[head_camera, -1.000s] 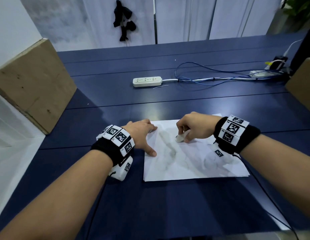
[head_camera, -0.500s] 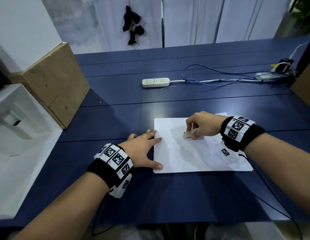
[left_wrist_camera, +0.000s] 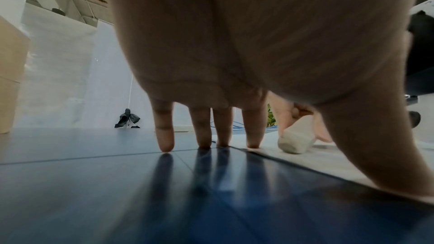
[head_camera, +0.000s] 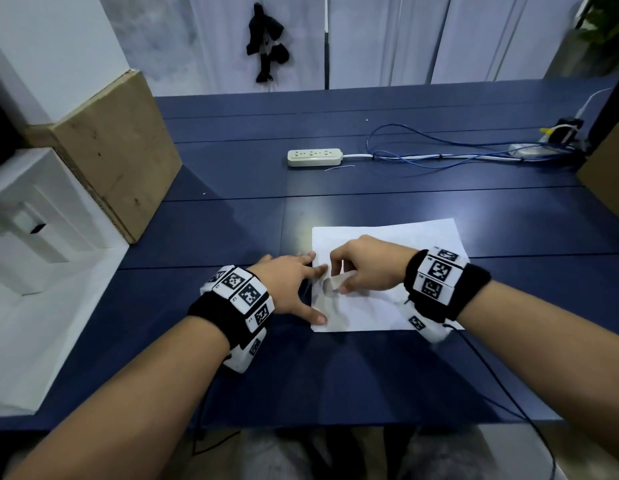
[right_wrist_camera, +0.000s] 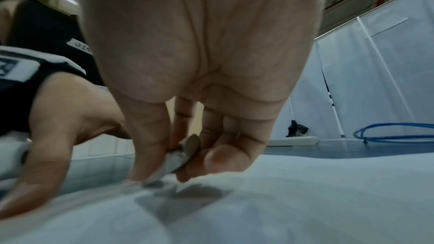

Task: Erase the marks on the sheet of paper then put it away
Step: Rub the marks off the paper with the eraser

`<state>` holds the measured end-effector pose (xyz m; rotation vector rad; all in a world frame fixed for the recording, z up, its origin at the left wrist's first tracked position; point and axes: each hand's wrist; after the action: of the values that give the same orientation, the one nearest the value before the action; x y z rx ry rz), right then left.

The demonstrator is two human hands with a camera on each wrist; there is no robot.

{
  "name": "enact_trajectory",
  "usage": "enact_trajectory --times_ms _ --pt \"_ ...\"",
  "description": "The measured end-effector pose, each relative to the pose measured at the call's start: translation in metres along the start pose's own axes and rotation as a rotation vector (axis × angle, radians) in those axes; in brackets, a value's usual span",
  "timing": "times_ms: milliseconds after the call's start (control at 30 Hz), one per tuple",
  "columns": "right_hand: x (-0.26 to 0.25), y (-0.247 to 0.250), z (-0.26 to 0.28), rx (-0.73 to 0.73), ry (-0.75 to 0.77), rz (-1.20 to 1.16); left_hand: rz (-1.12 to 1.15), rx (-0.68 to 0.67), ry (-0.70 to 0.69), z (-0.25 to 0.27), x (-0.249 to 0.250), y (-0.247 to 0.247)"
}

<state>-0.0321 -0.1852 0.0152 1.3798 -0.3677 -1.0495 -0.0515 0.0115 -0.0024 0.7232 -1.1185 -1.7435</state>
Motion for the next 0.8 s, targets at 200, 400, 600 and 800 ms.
enact_trajectory --times_ms 200,400,600,800 --pt "-0.007 -0.003 0.008 0.013 0.039 0.059 0.003 0.014 0.01 0.0 -0.001 -0.002" --pt "-0.013 -0.006 0.014 -0.123 0.082 0.065 0.026 0.011 0.021 0.001 0.0 -0.001" --pt "-0.004 0.0 0.007 -0.012 0.009 0.062 0.029 -0.001 0.03 0.0 0.0 0.0" --pt "-0.01 -0.007 0.014 -0.164 0.105 0.057 0.031 0.002 0.041 0.0 0.0 -0.001"
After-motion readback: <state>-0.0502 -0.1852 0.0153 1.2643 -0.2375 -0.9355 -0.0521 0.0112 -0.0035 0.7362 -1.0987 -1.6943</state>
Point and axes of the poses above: each hand's wrist, its own z-axis away from the middle knuckle, its own y-axis out of the back of the hand, x = y × z, and after that the axes turned 4 degrees about y, right-handed
